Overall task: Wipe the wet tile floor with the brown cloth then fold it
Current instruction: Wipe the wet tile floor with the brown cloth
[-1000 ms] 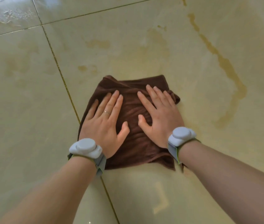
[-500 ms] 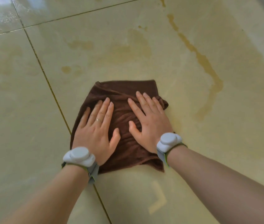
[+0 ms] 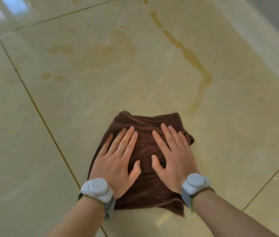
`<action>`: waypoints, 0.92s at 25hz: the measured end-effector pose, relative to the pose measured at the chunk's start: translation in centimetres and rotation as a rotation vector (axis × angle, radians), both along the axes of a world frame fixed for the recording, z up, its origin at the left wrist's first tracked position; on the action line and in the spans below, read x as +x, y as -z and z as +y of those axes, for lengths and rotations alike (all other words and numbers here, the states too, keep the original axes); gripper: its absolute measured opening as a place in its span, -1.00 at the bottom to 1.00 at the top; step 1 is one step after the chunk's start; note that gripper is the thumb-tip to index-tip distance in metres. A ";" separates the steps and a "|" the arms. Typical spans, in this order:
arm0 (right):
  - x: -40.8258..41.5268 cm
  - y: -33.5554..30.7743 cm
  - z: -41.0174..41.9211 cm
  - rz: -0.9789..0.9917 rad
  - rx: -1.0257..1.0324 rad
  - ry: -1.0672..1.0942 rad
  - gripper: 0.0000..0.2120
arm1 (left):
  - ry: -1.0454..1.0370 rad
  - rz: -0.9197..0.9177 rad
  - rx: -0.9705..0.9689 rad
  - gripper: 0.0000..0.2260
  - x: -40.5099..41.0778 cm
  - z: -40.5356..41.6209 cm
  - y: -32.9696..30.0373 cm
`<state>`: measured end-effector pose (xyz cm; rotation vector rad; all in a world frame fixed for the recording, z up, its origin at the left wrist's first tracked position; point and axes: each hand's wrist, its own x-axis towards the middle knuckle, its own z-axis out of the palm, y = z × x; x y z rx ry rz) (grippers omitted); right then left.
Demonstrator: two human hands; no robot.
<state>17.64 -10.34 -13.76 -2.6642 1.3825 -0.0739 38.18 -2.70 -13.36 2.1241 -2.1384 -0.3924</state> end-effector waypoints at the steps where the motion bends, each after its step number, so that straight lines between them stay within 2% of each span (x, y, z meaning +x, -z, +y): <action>1: -0.2 0.1 -1.4 -0.001 -0.013 0.009 -0.37 | 0.008 0.005 -0.007 -0.32 -0.2 -1.6 0.1; 11: -1.3 0.4 -17.4 -0.008 -0.056 0.082 -0.39 | 0.020 -0.006 -0.037 -0.34 -1.4 -18.5 0.3; 23: -1.0 -0.1 -18.9 0.005 -0.007 0.094 -0.36 | 0.060 -0.026 0.043 -0.29 -0.8 -21.1 -0.8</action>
